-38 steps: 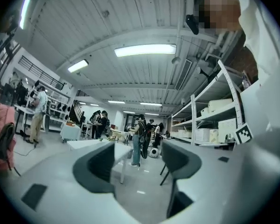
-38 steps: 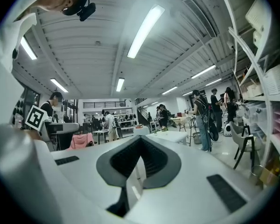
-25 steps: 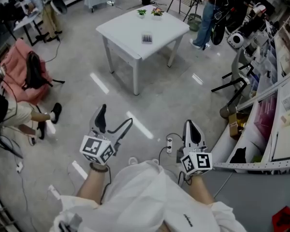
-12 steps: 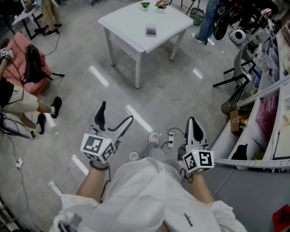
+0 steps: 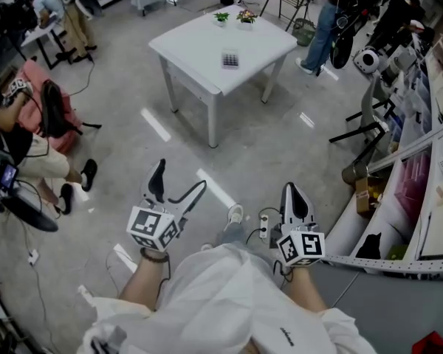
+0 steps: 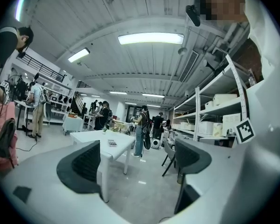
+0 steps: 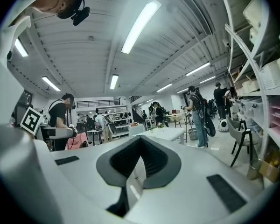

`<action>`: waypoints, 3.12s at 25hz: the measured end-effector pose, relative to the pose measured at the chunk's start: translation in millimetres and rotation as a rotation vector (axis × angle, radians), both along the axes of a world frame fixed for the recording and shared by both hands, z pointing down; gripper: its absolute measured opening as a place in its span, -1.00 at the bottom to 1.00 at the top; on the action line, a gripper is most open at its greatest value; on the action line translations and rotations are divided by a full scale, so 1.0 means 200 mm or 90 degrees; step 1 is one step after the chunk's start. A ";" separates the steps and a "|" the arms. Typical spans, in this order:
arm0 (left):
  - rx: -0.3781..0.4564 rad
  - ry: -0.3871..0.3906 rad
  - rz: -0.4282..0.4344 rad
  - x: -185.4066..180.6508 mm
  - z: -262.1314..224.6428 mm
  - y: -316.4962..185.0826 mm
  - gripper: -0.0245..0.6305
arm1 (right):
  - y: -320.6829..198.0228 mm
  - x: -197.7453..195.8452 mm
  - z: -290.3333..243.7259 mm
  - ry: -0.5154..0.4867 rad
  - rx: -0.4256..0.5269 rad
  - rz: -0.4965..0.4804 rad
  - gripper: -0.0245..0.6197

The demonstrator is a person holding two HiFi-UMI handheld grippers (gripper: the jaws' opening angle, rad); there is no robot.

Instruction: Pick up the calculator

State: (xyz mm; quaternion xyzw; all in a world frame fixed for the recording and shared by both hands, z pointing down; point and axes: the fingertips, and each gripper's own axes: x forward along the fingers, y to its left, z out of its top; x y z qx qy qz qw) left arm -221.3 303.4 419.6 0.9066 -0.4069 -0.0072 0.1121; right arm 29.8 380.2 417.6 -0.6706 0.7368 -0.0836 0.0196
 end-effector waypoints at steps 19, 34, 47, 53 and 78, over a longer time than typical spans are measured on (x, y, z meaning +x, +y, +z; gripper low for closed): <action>-0.043 -0.053 -0.062 0.55 0.06 -0.84 0.54 | -0.89 0.49 0.03 -0.010 -0.001 -0.055 -0.87; -0.044 -0.048 -0.089 0.76 0.06 -1.10 0.54 | -1.16 0.72 0.11 -0.004 -0.023 -0.080 -0.87; -0.040 -0.039 -0.068 0.90 0.10 -1.52 0.54 | -1.52 0.81 0.10 0.005 -0.013 -0.054 -0.87; -0.044 -0.040 -0.056 0.93 0.12 -1.88 0.54 | -1.85 0.80 0.11 0.008 -0.017 -0.048 -0.87; -0.182 -0.107 -0.012 1.00 0.50 -2.75 0.53 | -2.85 0.56 0.22 0.012 -0.077 -0.064 -0.87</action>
